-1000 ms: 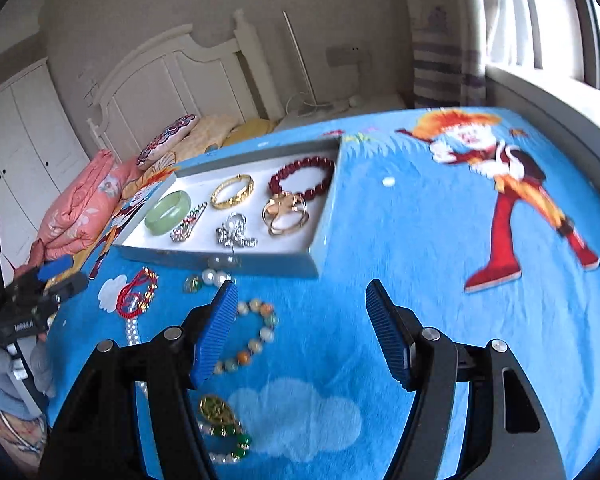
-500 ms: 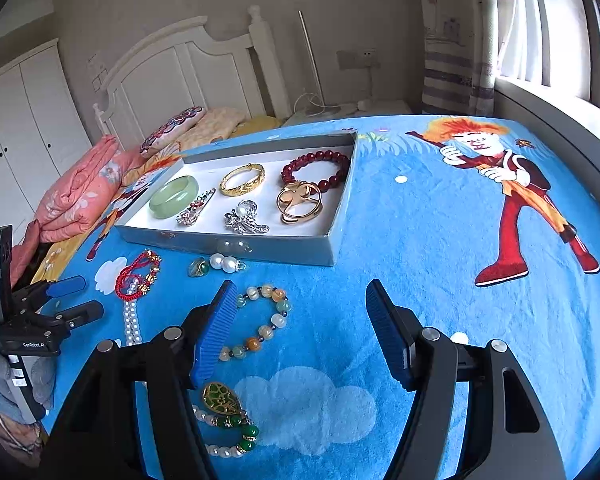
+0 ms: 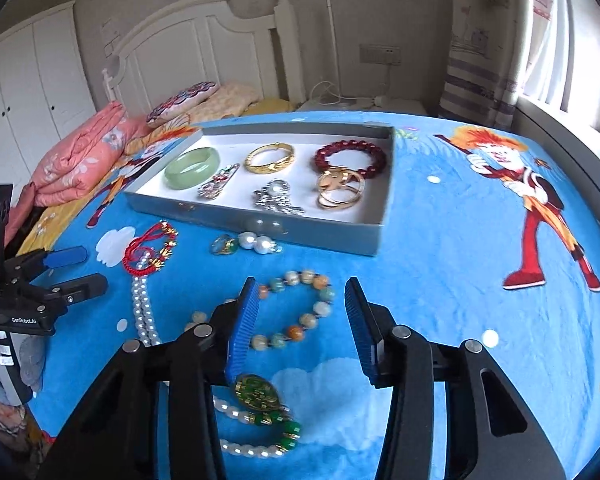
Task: Organize jewelry
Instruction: 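Grasp the red string bracelet with the right tool while the left tool grasps the multicolour bead bracelet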
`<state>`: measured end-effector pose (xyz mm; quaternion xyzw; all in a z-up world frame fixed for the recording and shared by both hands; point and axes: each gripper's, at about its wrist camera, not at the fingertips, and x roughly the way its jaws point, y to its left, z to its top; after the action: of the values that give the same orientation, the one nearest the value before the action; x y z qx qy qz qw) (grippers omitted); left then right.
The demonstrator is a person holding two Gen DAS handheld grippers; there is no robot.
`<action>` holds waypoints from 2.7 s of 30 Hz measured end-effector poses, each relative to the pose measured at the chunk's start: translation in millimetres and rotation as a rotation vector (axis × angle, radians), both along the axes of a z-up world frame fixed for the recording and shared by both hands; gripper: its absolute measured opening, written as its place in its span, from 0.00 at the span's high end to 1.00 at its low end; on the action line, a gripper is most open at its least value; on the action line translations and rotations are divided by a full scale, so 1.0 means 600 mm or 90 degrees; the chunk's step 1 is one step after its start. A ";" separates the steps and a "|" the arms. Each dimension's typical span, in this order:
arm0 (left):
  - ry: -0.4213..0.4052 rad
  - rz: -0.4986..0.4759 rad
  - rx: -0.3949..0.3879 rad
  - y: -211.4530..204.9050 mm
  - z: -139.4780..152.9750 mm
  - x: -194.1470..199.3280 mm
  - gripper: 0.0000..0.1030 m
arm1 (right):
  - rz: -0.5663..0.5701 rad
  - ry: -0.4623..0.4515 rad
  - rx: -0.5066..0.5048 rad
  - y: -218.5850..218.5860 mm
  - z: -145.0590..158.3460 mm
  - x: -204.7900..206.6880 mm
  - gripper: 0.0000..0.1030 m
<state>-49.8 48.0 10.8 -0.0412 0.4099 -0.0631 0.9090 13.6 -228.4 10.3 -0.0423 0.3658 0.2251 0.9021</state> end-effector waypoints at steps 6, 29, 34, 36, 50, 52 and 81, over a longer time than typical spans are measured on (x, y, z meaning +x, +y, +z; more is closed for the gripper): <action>0.000 0.002 -0.008 0.003 0.000 -0.001 0.03 | 0.065 0.004 -0.037 0.070 -0.001 -0.005 0.57; -0.086 0.234 -0.082 0.110 0.030 -0.045 0.04 | 0.230 -0.006 -0.134 0.265 0.015 -0.018 0.61; -0.076 0.238 -0.092 0.119 0.030 -0.043 0.04 | 0.250 -0.033 -0.242 0.310 -0.015 -0.036 0.64; -0.080 0.226 -0.076 0.111 0.031 -0.042 0.04 | 0.250 -0.037 -0.240 0.307 -0.017 -0.037 0.71; -0.083 0.069 -0.045 0.036 0.032 -0.041 0.04 | 0.071 -0.038 -0.003 0.010 0.042 -0.024 0.96; -0.067 0.010 -0.068 0.011 0.033 -0.041 0.04 | 0.047 -0.024 0.015 -0.025 0.031 -0.028 0.96; 0.037 -0.181 0.080 -0.271 -0.002 0.104 0.61 | -0.074 -0.034 0.145 -0.203 0.011 -0.051 0.96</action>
<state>12.5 -114.4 9.3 0.0723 0.4412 -0.1644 0.8792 -17.3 -350.0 17.0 0.0756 0.3156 0.2113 0.9220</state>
